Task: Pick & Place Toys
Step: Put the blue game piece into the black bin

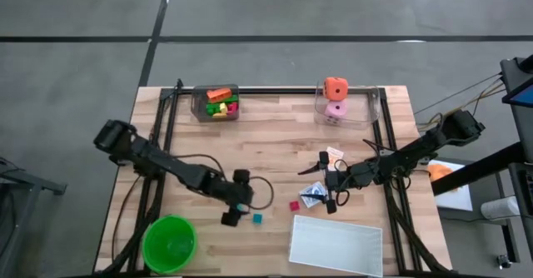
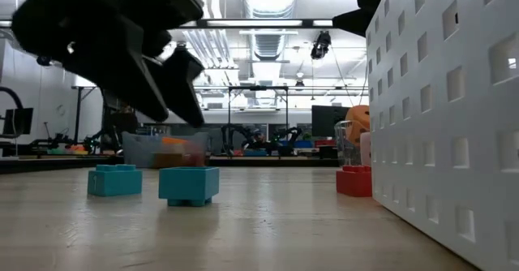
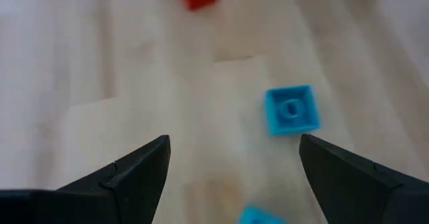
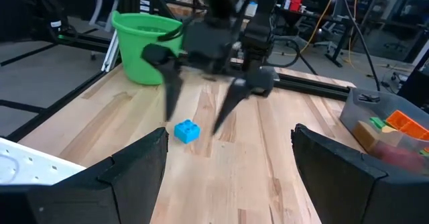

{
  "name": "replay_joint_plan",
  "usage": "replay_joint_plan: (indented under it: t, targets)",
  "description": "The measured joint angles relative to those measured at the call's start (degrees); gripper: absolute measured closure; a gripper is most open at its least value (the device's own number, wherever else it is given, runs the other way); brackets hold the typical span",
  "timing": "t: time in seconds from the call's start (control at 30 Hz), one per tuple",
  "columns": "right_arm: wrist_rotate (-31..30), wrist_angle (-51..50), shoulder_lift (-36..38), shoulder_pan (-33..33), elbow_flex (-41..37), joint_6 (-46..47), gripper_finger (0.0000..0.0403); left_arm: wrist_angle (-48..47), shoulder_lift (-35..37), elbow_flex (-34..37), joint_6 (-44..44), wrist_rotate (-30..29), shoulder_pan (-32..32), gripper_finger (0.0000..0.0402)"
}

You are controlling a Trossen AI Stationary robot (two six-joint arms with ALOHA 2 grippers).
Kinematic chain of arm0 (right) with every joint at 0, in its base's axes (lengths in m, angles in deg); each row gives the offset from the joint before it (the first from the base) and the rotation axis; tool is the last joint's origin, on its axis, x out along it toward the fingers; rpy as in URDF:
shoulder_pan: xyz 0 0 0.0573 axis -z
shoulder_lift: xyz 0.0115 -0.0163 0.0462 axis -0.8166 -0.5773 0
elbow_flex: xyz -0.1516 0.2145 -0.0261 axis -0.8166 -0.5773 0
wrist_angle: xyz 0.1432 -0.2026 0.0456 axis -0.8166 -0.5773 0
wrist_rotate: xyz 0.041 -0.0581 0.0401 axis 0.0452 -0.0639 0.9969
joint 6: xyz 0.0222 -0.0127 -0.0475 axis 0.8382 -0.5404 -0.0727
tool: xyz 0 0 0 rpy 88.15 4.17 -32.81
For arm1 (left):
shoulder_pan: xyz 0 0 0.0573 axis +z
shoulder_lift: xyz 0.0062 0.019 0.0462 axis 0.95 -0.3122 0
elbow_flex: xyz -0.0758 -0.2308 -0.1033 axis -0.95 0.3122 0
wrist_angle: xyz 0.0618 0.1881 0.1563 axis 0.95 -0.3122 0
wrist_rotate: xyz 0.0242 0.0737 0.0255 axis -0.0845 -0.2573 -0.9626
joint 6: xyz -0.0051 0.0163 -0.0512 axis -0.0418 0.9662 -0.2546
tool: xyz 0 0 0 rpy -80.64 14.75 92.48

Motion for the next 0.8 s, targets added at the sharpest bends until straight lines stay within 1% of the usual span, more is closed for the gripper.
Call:
replay_joint_plan:
  t: [0.07,0.13,0.33,0.57,0.8]
  targets:
    - [0.0,-0.2,0.0,0.0,0.0,0.0,0.009,0.0,-2.9,-1.9,0.0,2.7,-0.6,0.007]
    - [0.0,-0.3,0.0,0.0,0.0,0.1,0.009,0.0,-5.4,-3.7,0.0,4.2,-1.5,0.007]
    - [0.0,-0.4,0.0,0.0,0.0,0.1,0.009,-1.7,-10.3,-7.6,-0.5,4.9,-3.2,0.007]
    - [0.0,-0.4,0.0,0.0,0.0,0.2,0.009,0.8,-12.8,-8.5,-3.0,4.9,-3.3,0.007]
    - [0.0,-0.4,0.0,0.0,0.0,0.3,0.009,1.1,-12.9,-8.5,-3.3,3.8,-3.3,0.0072]
